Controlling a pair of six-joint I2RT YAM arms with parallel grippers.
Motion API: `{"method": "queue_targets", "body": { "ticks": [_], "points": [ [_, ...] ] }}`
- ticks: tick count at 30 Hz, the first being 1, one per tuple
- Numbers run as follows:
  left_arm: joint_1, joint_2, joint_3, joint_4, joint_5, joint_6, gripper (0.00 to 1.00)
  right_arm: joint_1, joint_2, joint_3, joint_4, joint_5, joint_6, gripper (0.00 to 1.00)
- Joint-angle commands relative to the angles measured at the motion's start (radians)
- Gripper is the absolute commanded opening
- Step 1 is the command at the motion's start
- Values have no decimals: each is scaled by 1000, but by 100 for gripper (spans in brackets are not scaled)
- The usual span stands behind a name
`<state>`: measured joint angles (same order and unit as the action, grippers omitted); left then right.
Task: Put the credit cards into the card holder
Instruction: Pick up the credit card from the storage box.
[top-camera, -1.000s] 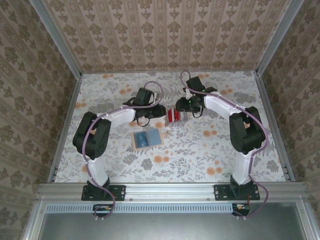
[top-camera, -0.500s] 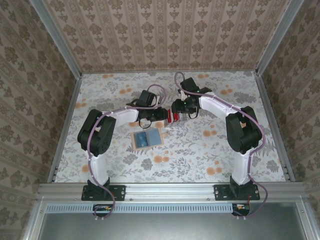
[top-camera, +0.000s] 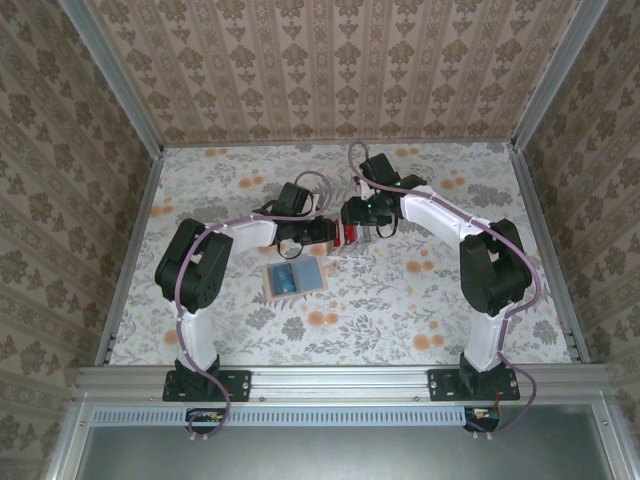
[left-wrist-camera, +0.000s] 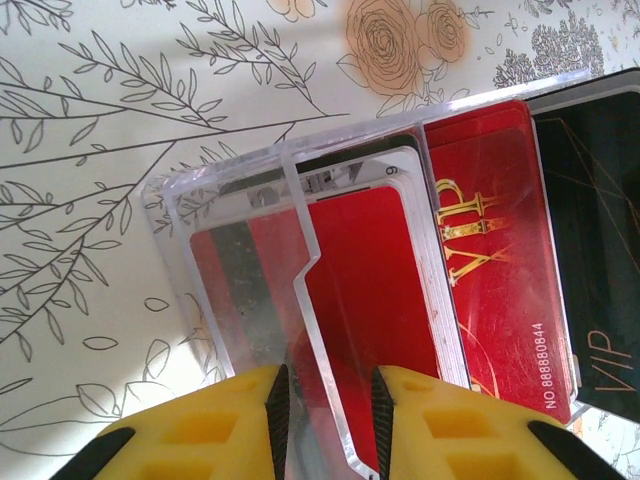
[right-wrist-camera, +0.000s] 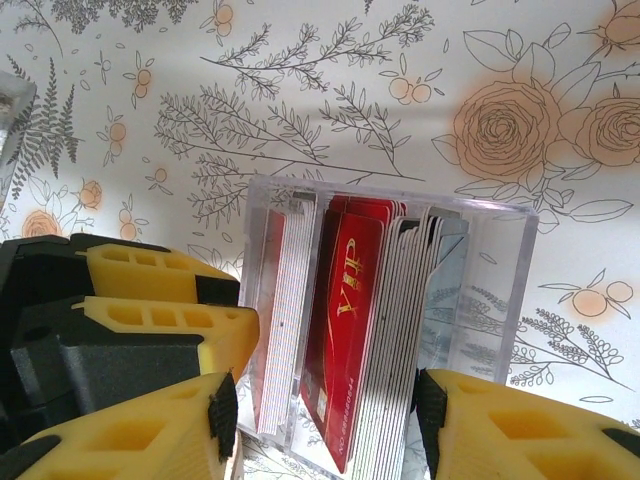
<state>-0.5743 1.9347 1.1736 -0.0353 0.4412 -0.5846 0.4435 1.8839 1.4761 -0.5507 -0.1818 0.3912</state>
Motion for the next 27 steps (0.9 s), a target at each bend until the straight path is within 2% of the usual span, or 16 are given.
{"method": "queue_targets", "body": {
  "ticks": [1,5,10,18,27],
  "points": [
    [-15,15,-2,18,16,-17,30,3,-22,-17,-29,30,-11,53],
    [-16,17,-2,18,17,-18,30,0,-12,-16,-29,31,-14,48],
    [-16,17,5,8,17,-14,30,-4,-11,-11,-29,32,-17,35],
    [-16,23,11,0,19,-9,30,-13,-13,-11,-25,34,-16,19],
    [-16,24,15,-5,21,-8,30,-34,-4,-11,-26,32,-23,7]
  ]
}}
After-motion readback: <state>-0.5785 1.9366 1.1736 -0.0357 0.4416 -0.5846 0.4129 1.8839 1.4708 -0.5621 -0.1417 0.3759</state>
